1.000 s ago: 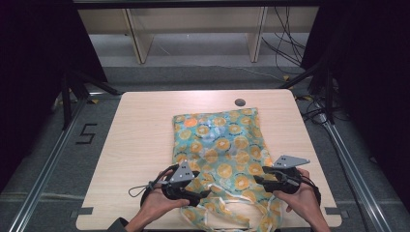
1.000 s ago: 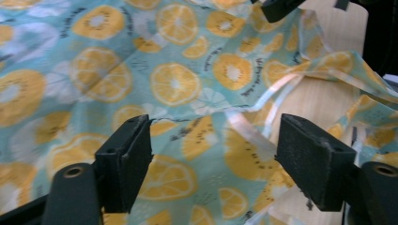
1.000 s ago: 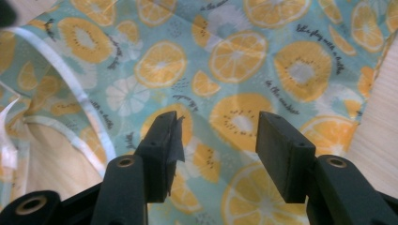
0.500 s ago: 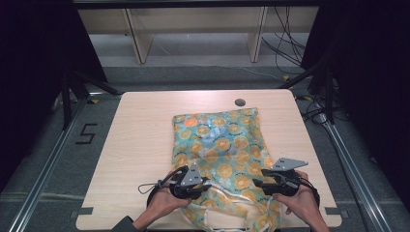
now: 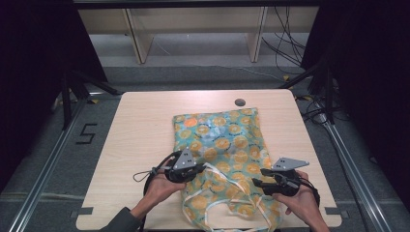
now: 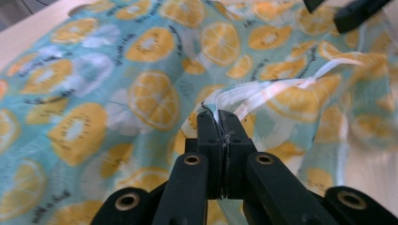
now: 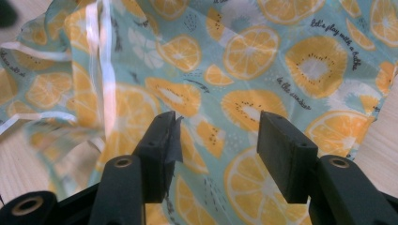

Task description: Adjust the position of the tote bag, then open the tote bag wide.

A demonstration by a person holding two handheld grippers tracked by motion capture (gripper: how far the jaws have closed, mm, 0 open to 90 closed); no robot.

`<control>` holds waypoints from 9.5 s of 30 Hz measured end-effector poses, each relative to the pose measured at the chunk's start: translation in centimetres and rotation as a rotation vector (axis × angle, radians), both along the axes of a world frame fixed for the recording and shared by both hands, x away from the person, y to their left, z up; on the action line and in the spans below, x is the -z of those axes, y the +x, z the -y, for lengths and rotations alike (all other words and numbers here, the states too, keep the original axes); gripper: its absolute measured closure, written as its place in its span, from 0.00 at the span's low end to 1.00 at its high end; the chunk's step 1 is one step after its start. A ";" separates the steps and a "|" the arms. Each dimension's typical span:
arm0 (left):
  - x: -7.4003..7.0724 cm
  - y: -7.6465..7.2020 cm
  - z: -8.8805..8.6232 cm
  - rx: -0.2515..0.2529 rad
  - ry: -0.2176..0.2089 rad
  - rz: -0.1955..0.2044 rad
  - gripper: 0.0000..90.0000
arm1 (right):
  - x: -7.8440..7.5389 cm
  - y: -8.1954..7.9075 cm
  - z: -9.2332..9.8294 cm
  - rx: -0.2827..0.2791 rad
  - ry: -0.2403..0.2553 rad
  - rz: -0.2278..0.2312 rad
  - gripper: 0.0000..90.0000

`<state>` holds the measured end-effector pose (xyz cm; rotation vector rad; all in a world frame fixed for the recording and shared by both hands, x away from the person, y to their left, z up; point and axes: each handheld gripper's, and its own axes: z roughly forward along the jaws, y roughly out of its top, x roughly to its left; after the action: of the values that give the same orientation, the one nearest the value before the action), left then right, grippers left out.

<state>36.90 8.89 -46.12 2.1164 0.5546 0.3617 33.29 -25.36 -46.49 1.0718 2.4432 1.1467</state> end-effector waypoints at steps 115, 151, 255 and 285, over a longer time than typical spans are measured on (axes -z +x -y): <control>2.5 0.6 0.4 -0.116 0.473 0.149 0.94 | -1.6 11.3 -3.3 0.042 -0.090 0.070 1.00; -5.6 11.0 -2.2 -0.225 -0.052 -0.037 0.99 | -2.9 8.0 -10.7 -0.236 -0.075 0.004 0.74; -4.6 18.3 1.1 -0.279 0.099 -0.083 0.99 | 0.1 10.6 0.9 0.138 -0.346 -0.114 1.00; -6.7 15.3 2.6 -0.130 0.098 -0.042 0.99 | -6.0 14.6 -9.5 -0.024 -0.261 0.145 0.90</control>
<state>52.17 6.30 -39.41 2.1916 0.7139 0.4251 47.93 -15.86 -40.51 0.8538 2.4136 0.8488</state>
